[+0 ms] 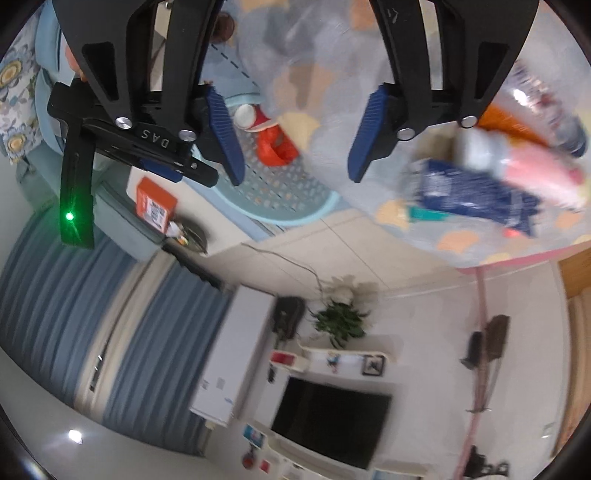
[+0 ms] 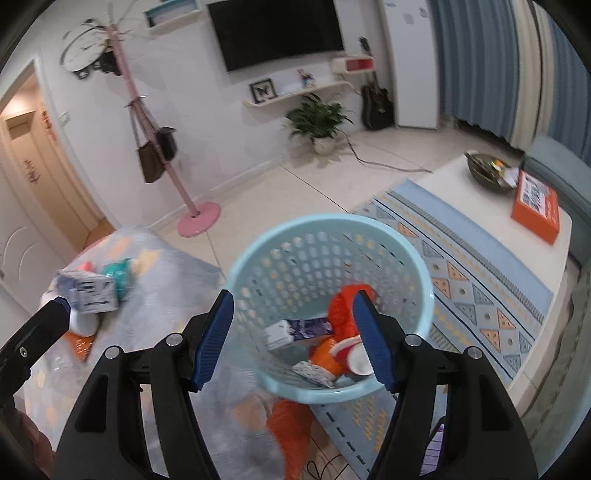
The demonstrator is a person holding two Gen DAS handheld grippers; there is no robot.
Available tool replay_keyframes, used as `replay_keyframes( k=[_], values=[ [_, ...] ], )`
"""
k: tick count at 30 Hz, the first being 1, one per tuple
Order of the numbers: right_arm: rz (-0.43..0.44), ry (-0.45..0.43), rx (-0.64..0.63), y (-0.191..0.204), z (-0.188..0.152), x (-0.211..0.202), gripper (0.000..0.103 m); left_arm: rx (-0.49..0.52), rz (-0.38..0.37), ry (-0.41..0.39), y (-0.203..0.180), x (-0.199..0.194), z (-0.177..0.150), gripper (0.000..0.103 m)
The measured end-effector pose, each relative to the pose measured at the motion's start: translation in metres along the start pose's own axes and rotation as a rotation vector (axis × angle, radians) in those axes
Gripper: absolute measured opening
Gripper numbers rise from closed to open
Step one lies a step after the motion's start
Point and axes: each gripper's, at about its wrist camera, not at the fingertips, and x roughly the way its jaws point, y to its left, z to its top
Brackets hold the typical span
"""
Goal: Collect trash
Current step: 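Move both tools back to the table toward the bottles, then grasp the clear milk bottle with the left tool while the right tool grasps the blue carton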
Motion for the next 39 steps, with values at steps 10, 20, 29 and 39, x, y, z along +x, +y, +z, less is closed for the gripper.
replay_keyframes(
  k=[10, 20, 29, 39],
  values=[
    [0.095, -0.047, -0.127, 0.070, -0.014, -0.029, 0.063, -0.189, 0.299, -0.115, 0.066, -0.074, -0.014, 0.084],
    [0.144, -0.023, -0.198, 0.110, -0.024, -0.024, 0.063, -0.493, 0.380, 0.003, 0.143, -0.057, -0.022, 0.086],
    [0.158, -0.004, -0.228, 0.119, -0.021, -0.016, 0.063, -0.529, 0.462, 0.055, 0.151, -0.026, -0.013, 0.086],
    [0.199, -0.005, -0.265, 0.135, -0.008, -0.013, 0.063, -0.479, 0.551, 0.139, 0.149, -0.001, -0.024, 0.086]
  ],
)
